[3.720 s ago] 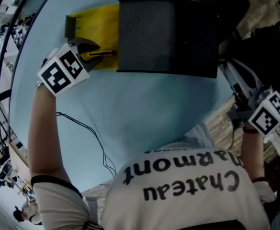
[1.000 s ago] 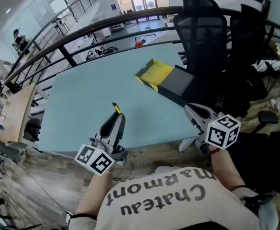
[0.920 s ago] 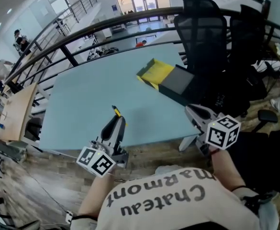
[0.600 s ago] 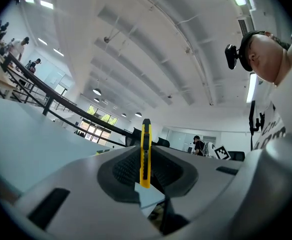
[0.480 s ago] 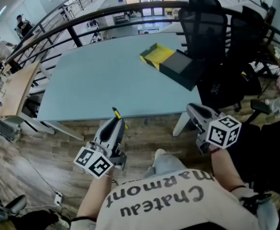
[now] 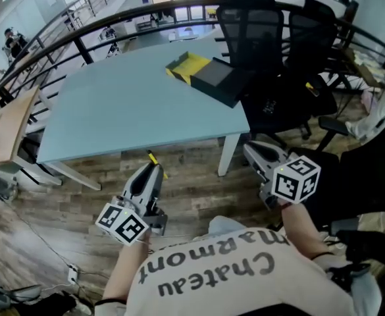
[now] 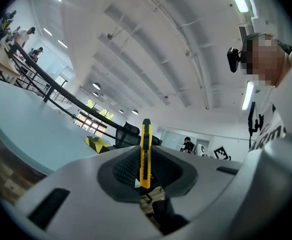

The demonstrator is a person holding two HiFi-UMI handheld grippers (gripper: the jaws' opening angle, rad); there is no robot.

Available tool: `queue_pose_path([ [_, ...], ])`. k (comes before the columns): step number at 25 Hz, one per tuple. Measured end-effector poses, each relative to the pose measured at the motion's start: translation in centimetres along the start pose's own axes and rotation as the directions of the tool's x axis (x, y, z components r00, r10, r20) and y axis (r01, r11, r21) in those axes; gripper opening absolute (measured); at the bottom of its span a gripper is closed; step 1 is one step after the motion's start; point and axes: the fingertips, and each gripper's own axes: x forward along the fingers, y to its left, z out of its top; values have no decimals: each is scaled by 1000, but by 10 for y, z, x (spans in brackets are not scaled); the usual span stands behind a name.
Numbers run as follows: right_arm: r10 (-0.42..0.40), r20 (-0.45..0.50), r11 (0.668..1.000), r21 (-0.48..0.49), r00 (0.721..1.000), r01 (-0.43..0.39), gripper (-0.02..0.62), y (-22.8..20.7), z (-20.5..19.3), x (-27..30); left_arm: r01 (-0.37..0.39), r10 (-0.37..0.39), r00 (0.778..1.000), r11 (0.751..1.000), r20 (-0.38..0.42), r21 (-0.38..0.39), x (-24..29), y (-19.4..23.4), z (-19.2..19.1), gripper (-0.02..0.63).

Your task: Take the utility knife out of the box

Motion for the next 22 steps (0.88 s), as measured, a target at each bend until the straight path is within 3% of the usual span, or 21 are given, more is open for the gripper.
queue_pose_path([
  [4, -2, 25, 1000, 29, 1000, 2, 48, -23, 15, -23, 8, -8, 1000, 1000, -19, 17, 16, -23, -6, 63],
  [13, -27, 5, 997, -78, 1000, 28, 48, -80, 20, -88, -4, 5, 1000, 999, 24, -46, 67, -61, -44, 63],
  [22, -9, -21, 998, -68, 1000, 8, 48, -111, 3, -111, -4, 4, 1000, 1000, -12, 1, 89, -96, -71, 63],
])
